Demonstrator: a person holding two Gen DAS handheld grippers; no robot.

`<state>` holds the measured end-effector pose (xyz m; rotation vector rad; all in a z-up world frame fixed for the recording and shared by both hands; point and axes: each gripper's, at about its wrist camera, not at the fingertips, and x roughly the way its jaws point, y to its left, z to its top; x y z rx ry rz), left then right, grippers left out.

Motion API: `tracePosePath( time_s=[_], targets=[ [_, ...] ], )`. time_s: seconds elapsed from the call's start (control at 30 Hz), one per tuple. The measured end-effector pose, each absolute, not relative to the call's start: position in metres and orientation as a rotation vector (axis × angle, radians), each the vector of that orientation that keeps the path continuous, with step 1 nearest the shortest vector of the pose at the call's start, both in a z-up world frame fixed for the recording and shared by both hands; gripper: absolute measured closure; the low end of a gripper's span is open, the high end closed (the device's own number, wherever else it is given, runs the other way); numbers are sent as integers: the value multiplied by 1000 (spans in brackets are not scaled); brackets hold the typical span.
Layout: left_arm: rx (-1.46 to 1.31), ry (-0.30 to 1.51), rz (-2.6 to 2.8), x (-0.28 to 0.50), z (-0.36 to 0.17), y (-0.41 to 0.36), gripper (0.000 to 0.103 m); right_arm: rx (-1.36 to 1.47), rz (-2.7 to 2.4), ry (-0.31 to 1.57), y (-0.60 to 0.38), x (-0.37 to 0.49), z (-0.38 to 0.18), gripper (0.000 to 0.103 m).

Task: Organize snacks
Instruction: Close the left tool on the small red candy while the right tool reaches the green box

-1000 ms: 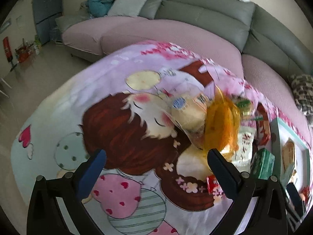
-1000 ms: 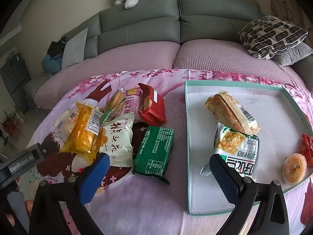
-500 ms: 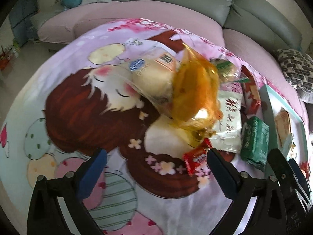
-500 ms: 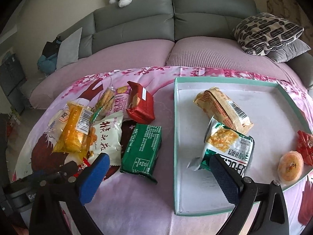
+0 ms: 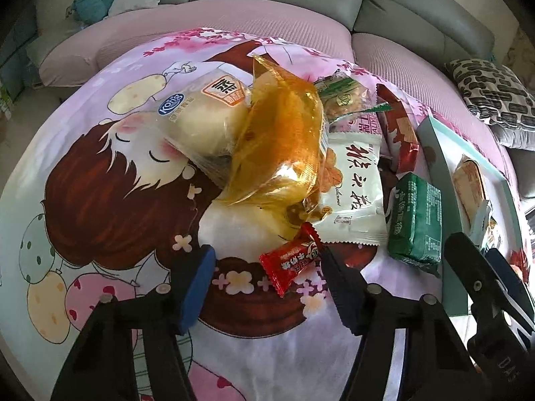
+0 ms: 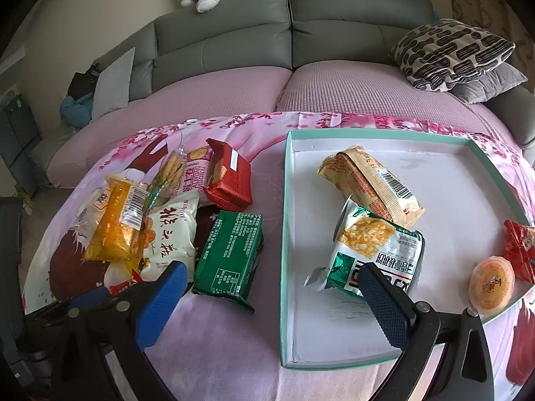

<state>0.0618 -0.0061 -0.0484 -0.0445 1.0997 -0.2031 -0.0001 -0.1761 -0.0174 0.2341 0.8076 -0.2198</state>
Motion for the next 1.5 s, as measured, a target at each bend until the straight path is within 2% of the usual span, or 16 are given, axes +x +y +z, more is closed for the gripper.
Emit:
tracePosePath(
  time_s=[0.03,0.1,0.2,0.3,0.53,0.73,1.0,1.33,1.4,1.5],
  targets=[
    [-48,1100,-208,62,-48,-6,47,233,-220,808,-176,0,-17,0],
    [-57,1100,-214,62,-47,-4,54,234,-220,808,-176,0,-17,0],
    [-70,1104,-223,62,-47,-4,57,245,-213,804,-177,0,-17,0],
    [-76,1106,-230,64,-47,-2,69,264,-202,792,-177,-1,-16,0],
    [-107,1109,-233,66,-48,3,78,284,-176,776,-175,-1,-13,1],
    [-128,1109,-225,67,-47,9,79,237,-112,768,-159,2,-11,15],
    [-153,1107,-197,69,-47,21,79,193,-71,800,-146,9,-19,44],
    [-164,1113,-186,71,-47,25,79,133,-90,844,-135,19,-35,44],
    [-163,1114,-186,72,-47,25,79,121,-98,846,-134,21,-37,49],
    [-151,1115,-184,73,-48,22,79,106,-109,850,-132,23,-39,50]
  ],
)
